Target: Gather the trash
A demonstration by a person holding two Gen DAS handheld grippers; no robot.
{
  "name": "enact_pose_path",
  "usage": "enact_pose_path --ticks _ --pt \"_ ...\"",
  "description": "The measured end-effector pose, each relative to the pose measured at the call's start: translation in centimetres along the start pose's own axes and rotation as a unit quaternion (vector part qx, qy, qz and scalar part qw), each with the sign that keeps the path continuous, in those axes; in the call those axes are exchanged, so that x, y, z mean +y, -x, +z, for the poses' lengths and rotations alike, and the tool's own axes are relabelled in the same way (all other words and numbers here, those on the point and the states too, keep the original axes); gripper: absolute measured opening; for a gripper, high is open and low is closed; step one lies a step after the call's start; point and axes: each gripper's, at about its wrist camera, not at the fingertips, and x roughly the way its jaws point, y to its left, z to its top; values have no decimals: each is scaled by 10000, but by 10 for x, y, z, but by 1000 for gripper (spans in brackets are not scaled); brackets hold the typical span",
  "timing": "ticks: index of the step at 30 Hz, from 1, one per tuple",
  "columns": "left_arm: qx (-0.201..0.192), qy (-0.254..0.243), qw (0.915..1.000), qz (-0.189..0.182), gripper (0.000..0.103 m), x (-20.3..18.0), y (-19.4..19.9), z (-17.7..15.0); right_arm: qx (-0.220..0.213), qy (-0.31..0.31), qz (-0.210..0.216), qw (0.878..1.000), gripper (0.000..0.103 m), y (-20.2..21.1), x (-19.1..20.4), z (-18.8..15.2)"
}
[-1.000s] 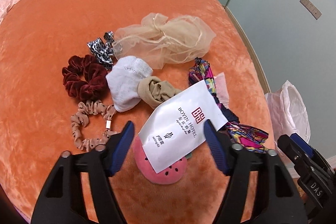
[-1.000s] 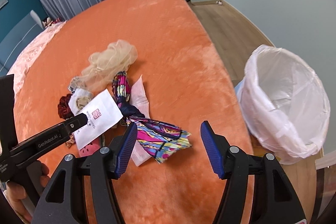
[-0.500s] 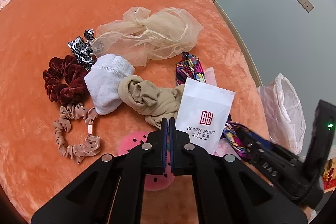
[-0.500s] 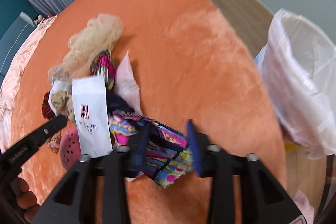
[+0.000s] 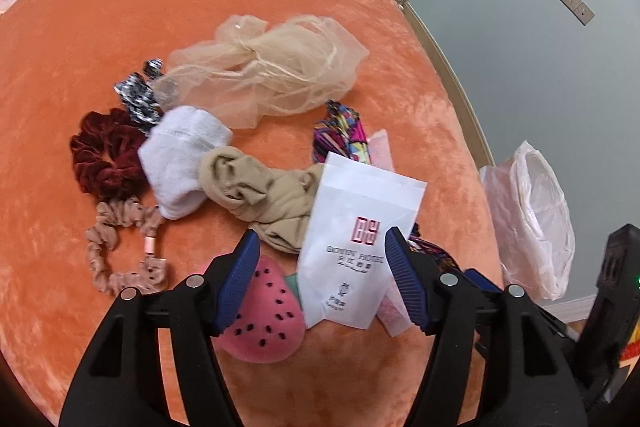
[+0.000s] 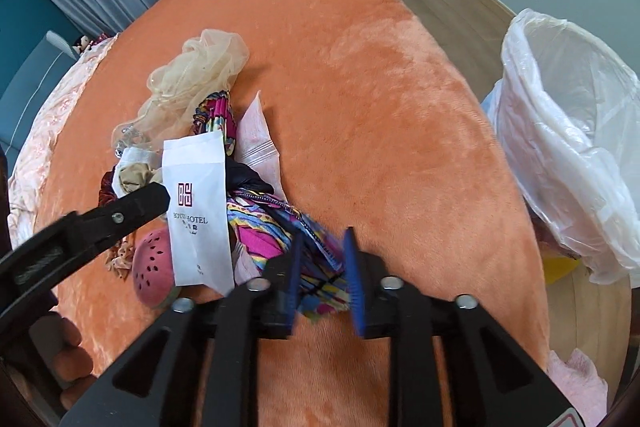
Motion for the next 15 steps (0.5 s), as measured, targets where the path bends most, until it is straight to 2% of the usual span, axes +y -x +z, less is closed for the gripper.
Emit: enact_pose_path --ticks 1,4,12,14,15 --pt "-114 70 9999 78 63 7 7 -2 -38 18 12 10000 34 4 1 -1" --pt "-116 302 9993 199 69 26 15 -12 -144 150 27 9998 43 14 5 -3" --pt "379 779 9962 129 70 48 -7 -34 -161 495 207 9984 45 14 35 -4" --pt "389 880 9953 89 69 49 -12 -34 -147 576 239 9979 45 13 41 -5" --pt "416 920 9949 75 58 51 -13 -34 -136 599 249 9978 45 13 44 -5"
